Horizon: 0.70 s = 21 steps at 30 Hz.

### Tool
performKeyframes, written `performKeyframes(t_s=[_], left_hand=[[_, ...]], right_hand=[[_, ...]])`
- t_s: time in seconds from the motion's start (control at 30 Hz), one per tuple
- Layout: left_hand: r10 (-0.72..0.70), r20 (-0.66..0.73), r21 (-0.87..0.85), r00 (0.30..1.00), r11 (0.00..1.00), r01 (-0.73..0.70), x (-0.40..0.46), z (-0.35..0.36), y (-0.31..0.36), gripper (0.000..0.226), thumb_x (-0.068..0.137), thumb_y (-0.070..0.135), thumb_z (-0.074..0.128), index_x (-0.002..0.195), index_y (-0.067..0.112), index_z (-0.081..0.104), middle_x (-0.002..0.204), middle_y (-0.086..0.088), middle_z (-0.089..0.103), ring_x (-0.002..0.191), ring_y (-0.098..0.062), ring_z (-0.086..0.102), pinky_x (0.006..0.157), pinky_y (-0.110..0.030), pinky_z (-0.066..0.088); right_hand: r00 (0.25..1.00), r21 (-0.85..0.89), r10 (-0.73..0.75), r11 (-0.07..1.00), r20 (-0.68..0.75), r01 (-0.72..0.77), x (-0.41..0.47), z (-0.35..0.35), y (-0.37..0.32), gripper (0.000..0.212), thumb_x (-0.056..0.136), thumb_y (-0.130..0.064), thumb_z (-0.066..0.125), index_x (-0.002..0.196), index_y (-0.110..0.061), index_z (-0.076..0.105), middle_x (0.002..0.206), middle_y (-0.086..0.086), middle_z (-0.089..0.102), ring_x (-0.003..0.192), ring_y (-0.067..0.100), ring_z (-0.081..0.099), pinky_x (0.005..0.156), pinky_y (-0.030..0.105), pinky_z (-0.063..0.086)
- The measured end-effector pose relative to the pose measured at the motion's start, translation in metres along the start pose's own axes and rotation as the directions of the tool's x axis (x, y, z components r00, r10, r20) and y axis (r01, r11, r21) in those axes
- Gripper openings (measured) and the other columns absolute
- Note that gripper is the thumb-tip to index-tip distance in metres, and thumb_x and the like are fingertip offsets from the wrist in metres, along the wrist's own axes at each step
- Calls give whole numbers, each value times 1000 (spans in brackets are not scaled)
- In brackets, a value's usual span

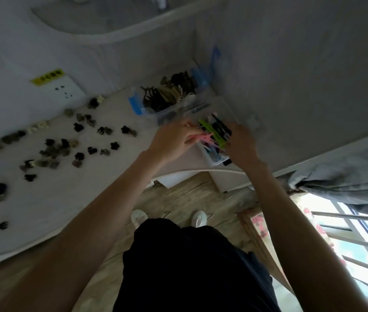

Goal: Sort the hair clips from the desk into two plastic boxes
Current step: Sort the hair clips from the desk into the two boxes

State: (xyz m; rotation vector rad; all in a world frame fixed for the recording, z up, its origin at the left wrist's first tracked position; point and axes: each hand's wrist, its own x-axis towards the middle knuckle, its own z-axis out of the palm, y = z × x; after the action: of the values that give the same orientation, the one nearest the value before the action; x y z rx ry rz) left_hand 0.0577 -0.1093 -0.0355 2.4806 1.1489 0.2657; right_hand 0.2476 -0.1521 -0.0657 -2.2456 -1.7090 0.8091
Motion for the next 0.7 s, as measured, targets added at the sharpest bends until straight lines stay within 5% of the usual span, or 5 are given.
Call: performKeyframes(t_s=[0.2, 0.37, 0.47, 0.63, 0.7], left_hand=[[153, 148, 138, 977, 975, -174, 55, 14, 8, 29, 83, 28, 66, 111, 24, 67, 124, -3, 60, 125, -26, 46, 107, -46, 32], [71, -7, 128, 997, 989, -70, 38, 25, -3, 23, 88, 29, 56, 107, 19, 66, 115, -3, 63, 116, -27, 52, 103, -45, 34], [-21, -65, 132, 998, 991, 30, 20, 34, -16, 26, 87, 23, 53, 111, 15, 63, 113, -6, 62, 112, -29, 53, 97, -43, 36], [-86, -77, 50, 993, 995, 90, 7, 39, -22, 35, 84, 23, 62, 116, 9, 58, 124, -10, 56, 118, -28, 48, 95, -37, 38], [-97, -101, 11, 990, 995, 99, 6, 39, -19, 34, 85, 24, 62, 116, 9, 59, 123, -10, 56, 117, -27, 49, 94, -35, 39]], right_hand=[[984, -16, -126, 992, -130, 125, -22, -12, 7, 40, 90, -2, 45, 130, -5, 46, 124, 21, 54, 112, 35, 53, 92, 36, 43], [935, -69, -324, 946, -143, 317, -33, -8, 2, 33, 86, -10, 42, 111, -4, 62, 112, 18, 64, 104, 36, 59, 90, 45, 51], [892, -151, -450, 886, -51, 438, -19, 11, 1, 41, 83, -19, 34, 103, -8, 69, 117, 11, 66, 110, 34, 60, 97, 39, 44], [848, -258, -513, 808, 136, 530, 3, 10, -11, 43, 88, -24, 34, 113, -8, 66, 126, 3, 62, 120, 29, 54, 95, 42, 49], [868, -277, -463, 823, 180, 496, 9, 5, -17, 50, 87, -32, 27, 122, -16, 60, 135, 3, 55, 130, 27, 41, 105, 48, 38]])
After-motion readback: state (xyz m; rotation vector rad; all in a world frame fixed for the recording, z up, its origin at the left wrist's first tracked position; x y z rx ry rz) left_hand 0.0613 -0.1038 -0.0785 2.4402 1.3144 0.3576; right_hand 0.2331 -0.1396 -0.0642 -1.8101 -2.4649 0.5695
